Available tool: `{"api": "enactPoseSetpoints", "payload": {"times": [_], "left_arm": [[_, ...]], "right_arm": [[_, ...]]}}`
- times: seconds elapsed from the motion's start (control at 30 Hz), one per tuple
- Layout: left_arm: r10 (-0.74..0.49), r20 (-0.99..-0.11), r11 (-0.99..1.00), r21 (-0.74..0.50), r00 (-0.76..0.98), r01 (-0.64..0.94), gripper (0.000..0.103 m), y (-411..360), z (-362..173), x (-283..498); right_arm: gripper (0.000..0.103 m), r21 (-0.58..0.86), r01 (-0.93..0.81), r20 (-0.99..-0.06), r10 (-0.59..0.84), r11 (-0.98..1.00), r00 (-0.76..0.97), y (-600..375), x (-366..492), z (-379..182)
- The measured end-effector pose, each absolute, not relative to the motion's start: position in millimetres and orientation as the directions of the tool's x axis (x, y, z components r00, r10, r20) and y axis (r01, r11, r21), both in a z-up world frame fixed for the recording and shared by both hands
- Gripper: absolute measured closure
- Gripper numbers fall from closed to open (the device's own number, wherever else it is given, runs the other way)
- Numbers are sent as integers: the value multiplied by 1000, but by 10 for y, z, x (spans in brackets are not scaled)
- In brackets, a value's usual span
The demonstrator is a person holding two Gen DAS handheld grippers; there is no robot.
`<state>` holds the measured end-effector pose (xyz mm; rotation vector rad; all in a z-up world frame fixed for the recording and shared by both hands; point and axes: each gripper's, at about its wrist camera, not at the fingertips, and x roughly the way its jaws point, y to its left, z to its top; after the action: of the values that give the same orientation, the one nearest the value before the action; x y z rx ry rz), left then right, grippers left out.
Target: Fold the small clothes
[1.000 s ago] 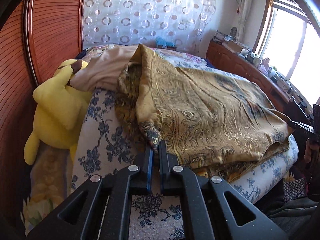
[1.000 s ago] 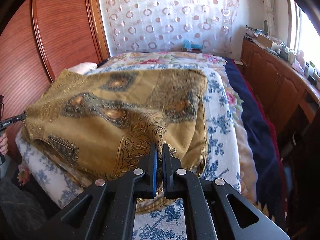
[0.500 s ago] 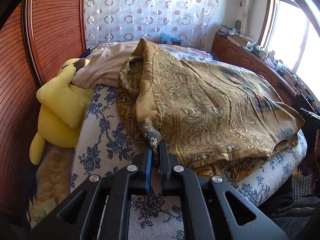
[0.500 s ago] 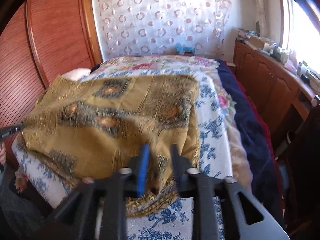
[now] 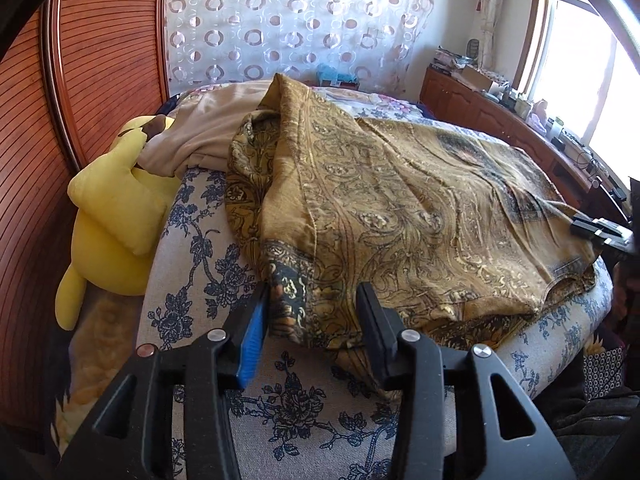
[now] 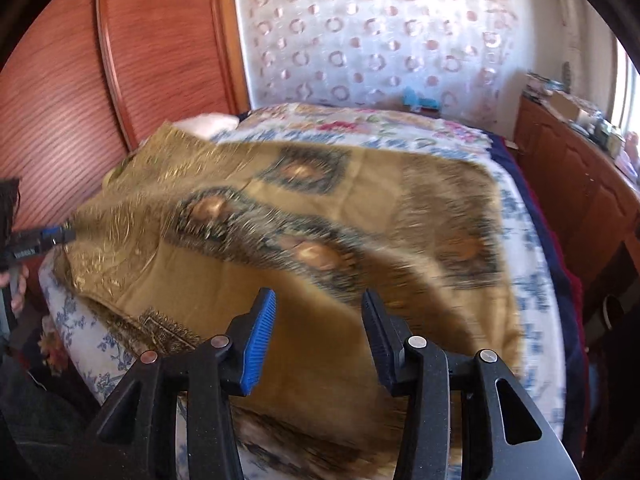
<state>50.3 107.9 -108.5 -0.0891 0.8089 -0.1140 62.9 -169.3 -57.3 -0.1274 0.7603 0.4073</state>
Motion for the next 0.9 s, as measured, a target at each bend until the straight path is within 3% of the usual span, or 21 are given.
{"api": "enactPoseSetpoints", "payload": {"times": [0.17, 0.23, 0.27, 0.3, 0.33, 0.57, 0.8, 0.9], "left_arm": [[-150, -692, 985, -165, 707, 48, 54, 1160, -1016, 499], [-162, -681, 982, -180, 714, 51, 46, 1178, -990, 500], [-161, -679, 982, -180, 716, 50, 34, 1181, -984, 512], [-162, -678, 982, -181, 717, 51, 29, 1183, -983, 530], [-163, -678, 982, -183, 717, 51, 28, 1196, -991, 557], [-138, -704, 971, -235, 697, -45, 28, 1380, -1151, 791], [-175, -695, 938, -333, 698, -96, 28, 1532, -1219, 848], [-212, -694, 924, -371, 688, -89, 38, 1538, -1259, 875]], "right_arm": [[56, -38, -394, -708, 253, 918, 660, -1515, 689, -718], [54, -46, -388, -709, 244, 921, 662, -1498, 716, -702], [51, -44, -383, -716, 238, 923, 656, -1496, 734, -712], [49, -42, -380, -724, 233, 924, 649, -1494, 748, -727], [49, -44, -376, -730, 227, 926, 644, -1487, 756, -740], [38, -43, -353, -734, 211, 935, 646, -1463, 749, -771], [36, -39, -358, -724, 220, 933, 654, -1485, 718, -808], [34, -30, -368, -724, 234, 929, 649, -1508, 711, -811]]}}
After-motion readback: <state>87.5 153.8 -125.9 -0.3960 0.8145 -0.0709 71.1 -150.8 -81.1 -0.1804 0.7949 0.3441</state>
